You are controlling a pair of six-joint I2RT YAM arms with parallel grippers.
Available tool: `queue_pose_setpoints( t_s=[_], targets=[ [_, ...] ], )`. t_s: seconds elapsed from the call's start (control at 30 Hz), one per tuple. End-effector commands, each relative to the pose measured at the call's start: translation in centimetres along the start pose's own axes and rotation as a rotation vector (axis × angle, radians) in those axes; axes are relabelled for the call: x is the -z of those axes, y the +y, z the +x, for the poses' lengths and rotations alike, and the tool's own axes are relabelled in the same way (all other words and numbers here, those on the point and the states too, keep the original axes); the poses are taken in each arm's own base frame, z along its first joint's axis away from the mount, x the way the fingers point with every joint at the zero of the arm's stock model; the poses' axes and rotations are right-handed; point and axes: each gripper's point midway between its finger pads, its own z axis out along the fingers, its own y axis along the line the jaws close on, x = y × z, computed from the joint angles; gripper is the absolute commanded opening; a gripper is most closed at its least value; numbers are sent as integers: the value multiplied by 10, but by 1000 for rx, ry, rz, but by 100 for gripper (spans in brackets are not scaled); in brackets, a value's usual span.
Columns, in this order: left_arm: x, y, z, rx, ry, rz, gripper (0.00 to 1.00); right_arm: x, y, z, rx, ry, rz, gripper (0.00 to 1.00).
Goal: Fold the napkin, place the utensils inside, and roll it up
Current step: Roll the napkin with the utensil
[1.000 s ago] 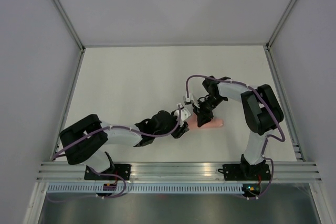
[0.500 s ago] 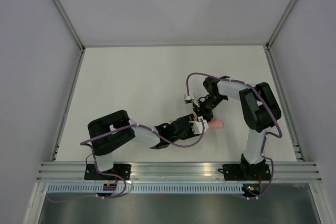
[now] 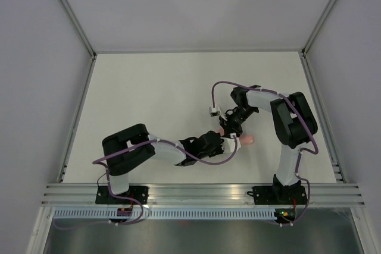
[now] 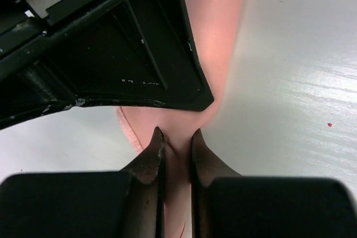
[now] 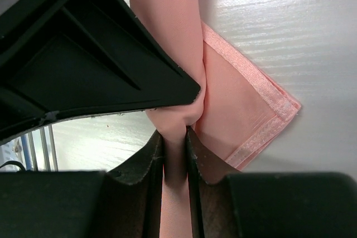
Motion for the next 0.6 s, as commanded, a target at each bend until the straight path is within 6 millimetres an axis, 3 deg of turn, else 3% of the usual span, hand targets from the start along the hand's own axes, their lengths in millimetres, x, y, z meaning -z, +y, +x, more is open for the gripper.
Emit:
queue_pose_setpoints(
  t_s=[0.0, 0.03, 0.3, 0.57],
  targets=[
    [-4, -41, 38, 33, 136, 177, 7, -13, -13, 26, 19, 90, 14, 14],
    [-4, -43, 37, 40, 138, 191, 2, -12, -13, 25, 21, 88, 18, 17],
    [2, -60, 42, 160, 141, 349, 2, 12, -19, 7, 30, 28, 113, 46],
    [1, -70, 55, 202, 203, 414, 2, 53, -23, -20, 24, -78, 225, 54]
  ],
)
